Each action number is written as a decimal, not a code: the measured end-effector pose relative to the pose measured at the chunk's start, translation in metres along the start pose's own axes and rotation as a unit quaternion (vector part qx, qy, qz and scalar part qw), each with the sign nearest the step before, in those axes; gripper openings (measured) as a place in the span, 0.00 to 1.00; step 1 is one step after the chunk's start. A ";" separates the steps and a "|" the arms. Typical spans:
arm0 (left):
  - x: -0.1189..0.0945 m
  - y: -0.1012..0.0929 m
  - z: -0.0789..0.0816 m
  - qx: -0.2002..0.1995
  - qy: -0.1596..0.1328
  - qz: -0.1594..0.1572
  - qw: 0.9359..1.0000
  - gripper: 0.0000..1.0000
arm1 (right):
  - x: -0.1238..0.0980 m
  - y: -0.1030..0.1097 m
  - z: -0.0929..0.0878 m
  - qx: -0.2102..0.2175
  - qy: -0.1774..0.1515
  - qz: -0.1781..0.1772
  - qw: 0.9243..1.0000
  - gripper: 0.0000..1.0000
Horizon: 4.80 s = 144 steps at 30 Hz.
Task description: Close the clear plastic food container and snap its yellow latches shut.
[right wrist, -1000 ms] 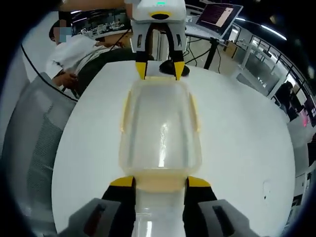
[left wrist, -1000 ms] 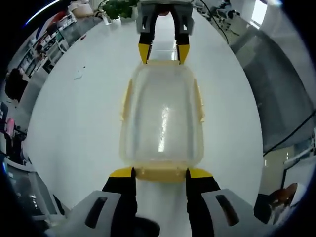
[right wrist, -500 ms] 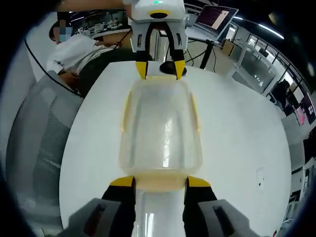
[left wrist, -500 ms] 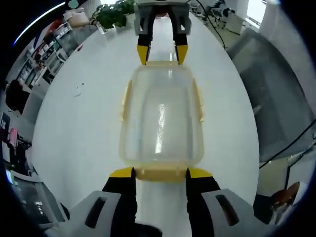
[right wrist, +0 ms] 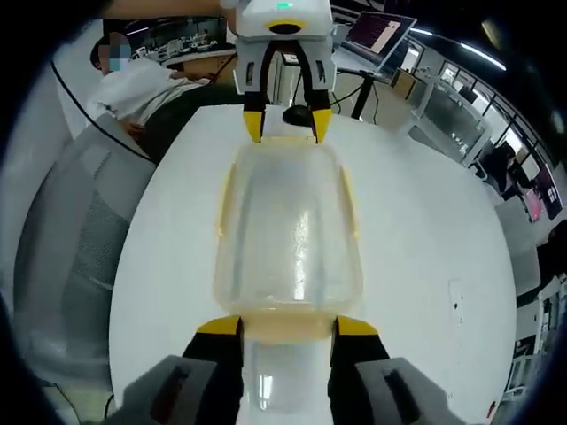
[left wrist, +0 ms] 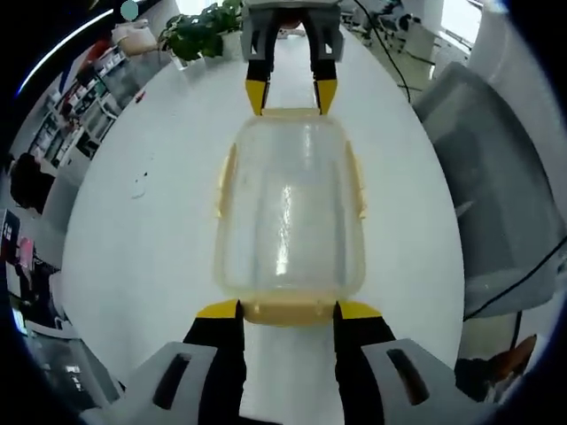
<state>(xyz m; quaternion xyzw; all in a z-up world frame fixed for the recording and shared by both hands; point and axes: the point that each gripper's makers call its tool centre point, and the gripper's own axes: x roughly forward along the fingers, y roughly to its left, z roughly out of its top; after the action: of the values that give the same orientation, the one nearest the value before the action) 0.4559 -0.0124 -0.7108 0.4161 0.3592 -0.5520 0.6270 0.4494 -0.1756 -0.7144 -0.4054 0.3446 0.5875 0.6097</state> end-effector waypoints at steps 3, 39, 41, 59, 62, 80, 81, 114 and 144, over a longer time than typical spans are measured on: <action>0.004 0.001 0.011 0.000 -0.003 0.000 1.000 0.37 | -0.007 -0.001 -0.010 0.002 0.001 -0.002 1.000 0.35; 0.047 0.006 0.087 -0.005 -0.011 -0.003 1.000 0.37 | -0.036 -0.009 -0.089 0.011 -0.003 0.010 1.000 0.35; 0.050 0.007 0.090 -0.005 -0.011 -0.002 1.000 0.37 | -0.037 -0.010 -0.093 0.010 -0.002 0.010 1.000 0.35; 0.072 0.012 0.111 -0.001 -0.013 -0.005 1.000 0.37 | -0.040 -0.013 -0.122 0.020 0.000 0.010 1.000 0.35; 0.075 0.012 0.113 -0.003 -0.014 -0.007 1.000 0.37 | -0.039 -0.014 -0.126 0.021 0.000 0.011 1.000 0.35; 0.082 0.013 0.116 -0.010 -0.015 -0.020 1.000 0.37 | -0.032 -0.015 -0.136 0.030 -0.002 0.028 0.999 0.36; 0.082 0.013 0.116 -0.011 -0.016 -0.021 1.000 0.37 | -0.031 -0.014 -0.137 0.031 -0.002 0.030 0.999 0.36; 0.048 0.033 0.131 -0.243 -0.127 0.033 0.961 0.40 | -0.069 -0.032 -0.128 0.253 -0.116 -0.056 0.959 0.43; 0.078 0.012 0.117 -0.564 -0.171 0.100 0.802 0.39 | -0.046 -0.030 -0.124 0.517 -0.155 -0.079 0.838 0.39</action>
<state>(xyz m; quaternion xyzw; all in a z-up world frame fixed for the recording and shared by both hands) 0.4774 -0.1503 -0.7339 -0.0787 0.4506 -0.2483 0.8538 0.4831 -0.3066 -0.7242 0.0393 0.4661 0.3285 0.8205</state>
